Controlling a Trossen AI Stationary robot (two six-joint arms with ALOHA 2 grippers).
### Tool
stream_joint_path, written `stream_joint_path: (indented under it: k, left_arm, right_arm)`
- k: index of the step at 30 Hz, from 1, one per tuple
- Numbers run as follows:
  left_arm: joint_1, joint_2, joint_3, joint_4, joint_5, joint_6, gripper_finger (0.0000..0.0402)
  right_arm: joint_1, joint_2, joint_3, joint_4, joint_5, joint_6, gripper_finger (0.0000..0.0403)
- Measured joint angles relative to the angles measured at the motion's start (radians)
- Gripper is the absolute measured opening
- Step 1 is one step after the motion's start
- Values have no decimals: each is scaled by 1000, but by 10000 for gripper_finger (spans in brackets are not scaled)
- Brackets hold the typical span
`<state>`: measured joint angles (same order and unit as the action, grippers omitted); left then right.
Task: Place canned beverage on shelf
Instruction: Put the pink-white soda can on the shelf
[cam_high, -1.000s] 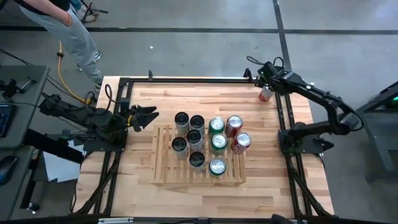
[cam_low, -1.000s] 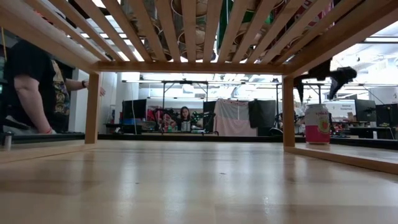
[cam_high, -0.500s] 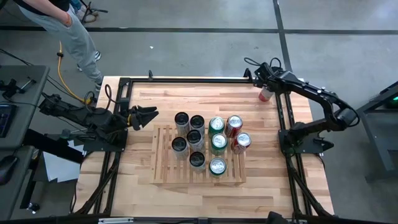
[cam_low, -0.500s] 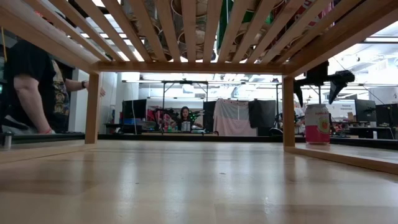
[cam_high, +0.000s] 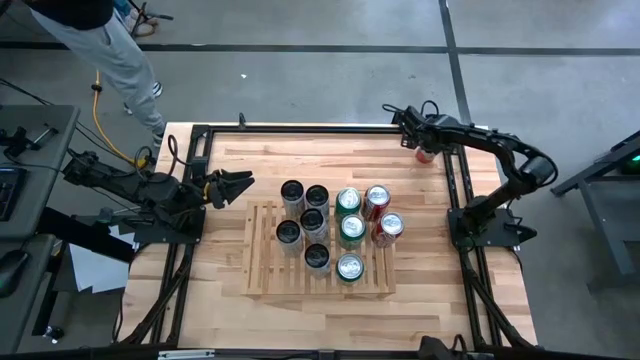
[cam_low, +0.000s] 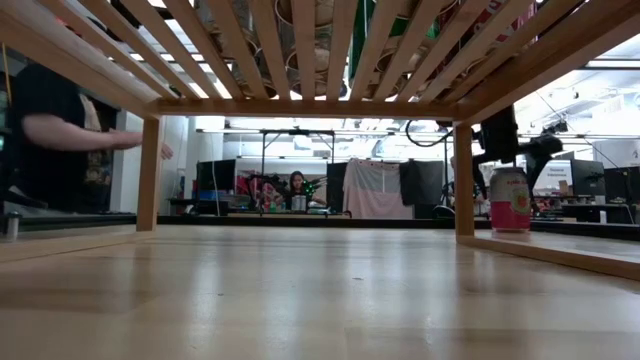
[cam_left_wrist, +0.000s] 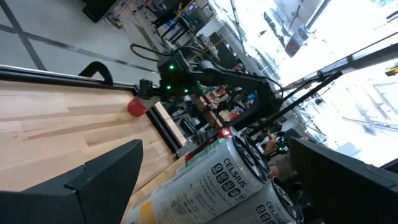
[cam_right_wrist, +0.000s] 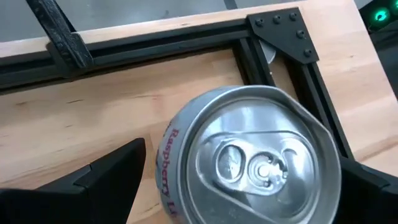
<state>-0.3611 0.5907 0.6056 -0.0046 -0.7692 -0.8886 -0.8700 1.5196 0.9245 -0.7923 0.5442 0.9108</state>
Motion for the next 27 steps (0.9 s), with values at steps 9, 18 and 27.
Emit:
stream_joint_path:
  k: [9,18,27]
  left_arm:
    - [0,0,0,3,0,25,400]
    - [0,-7,0,11,0,88,400]
    - [0,-13,0,250,123,449,400]
  right_arm:
    - [12,-5,11,-9,-26,-81,291]
    - [210,-202,135,-32,3,-138,291]
    - [578,-299,470,204,11,-337,291]
